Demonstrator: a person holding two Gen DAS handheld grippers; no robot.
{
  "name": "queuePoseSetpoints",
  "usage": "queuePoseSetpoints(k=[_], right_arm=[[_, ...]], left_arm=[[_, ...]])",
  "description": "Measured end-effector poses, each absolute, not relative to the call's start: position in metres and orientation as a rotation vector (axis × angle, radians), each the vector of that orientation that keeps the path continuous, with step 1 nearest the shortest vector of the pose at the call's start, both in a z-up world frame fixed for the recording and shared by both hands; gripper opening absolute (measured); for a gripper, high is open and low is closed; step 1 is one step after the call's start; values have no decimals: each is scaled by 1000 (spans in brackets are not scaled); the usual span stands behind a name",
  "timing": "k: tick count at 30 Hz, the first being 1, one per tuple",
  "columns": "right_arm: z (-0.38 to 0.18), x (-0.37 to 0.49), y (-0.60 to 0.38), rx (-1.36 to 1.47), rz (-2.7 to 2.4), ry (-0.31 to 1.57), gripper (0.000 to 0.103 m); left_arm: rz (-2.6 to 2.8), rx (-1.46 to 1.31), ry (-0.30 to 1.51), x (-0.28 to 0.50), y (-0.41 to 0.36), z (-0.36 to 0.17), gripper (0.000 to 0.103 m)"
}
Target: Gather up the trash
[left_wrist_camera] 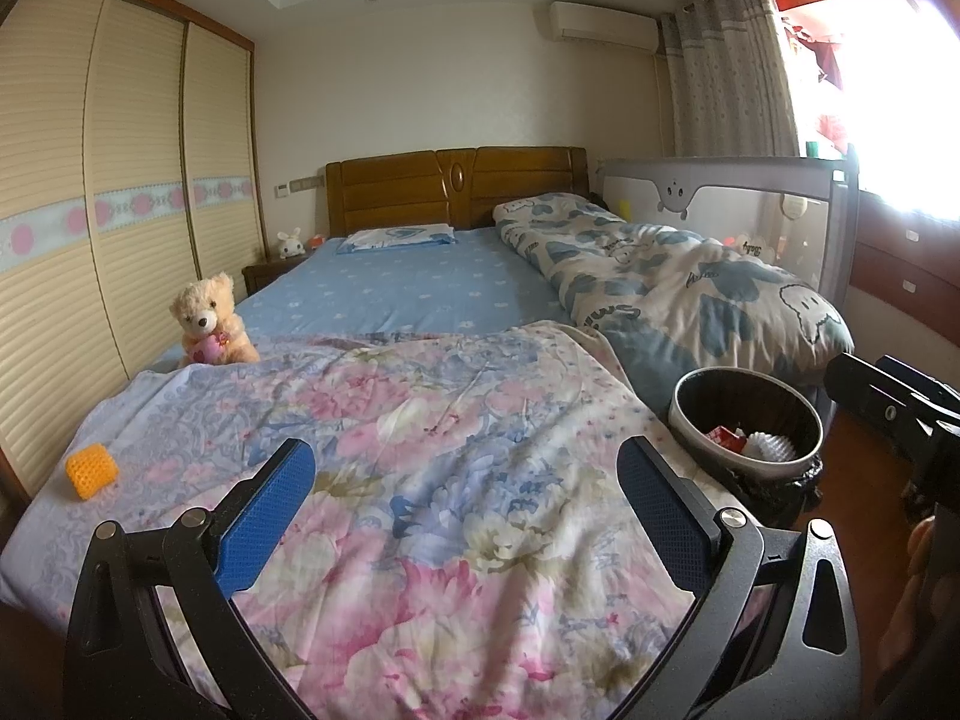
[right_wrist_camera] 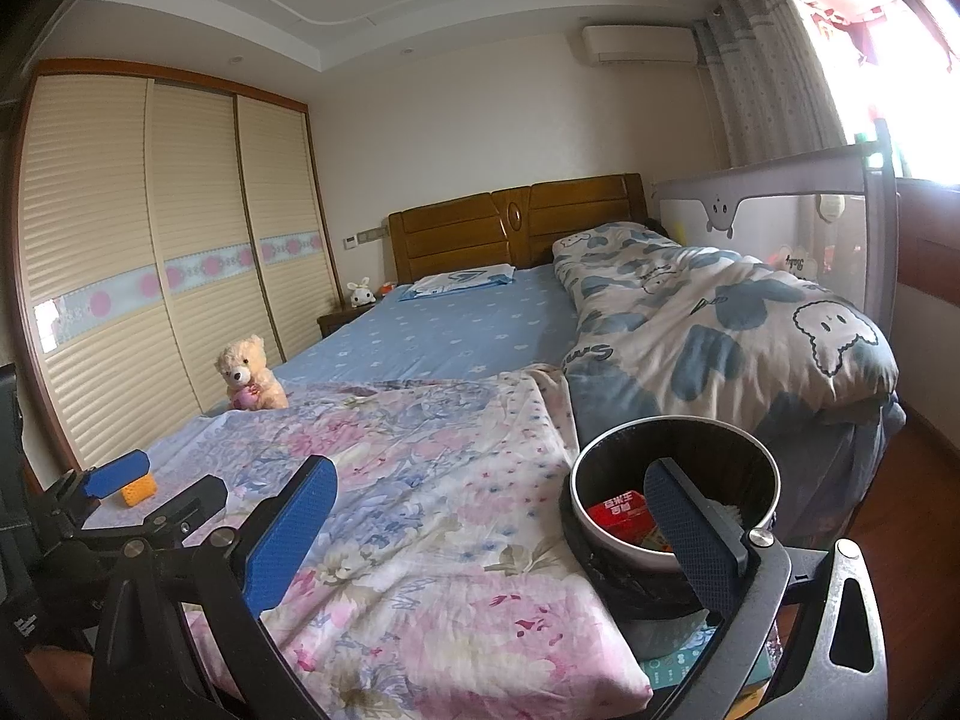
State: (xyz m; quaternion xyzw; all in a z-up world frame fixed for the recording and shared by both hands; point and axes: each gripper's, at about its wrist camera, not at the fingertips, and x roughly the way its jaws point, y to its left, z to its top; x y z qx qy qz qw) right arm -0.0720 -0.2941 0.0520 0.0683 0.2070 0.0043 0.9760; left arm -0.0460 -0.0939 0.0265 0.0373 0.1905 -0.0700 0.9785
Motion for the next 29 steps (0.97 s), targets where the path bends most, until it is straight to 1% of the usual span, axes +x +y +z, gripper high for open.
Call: queuePoseSetpoints(k=[13, 22, 29], right_arm=[[52, -72, -294, 138, 9, 418, 103], [49, -72, -289, 142, 12, 430, 103], [41, -67, -283, 146, 16, 465, 103]], left_arm=[[-141, 76, 387, -45, -94, 27, 103], [-146, 71, 405, -46, -92, 15, 103], [-150, 67, 437, -32, -86, 9, 103]])
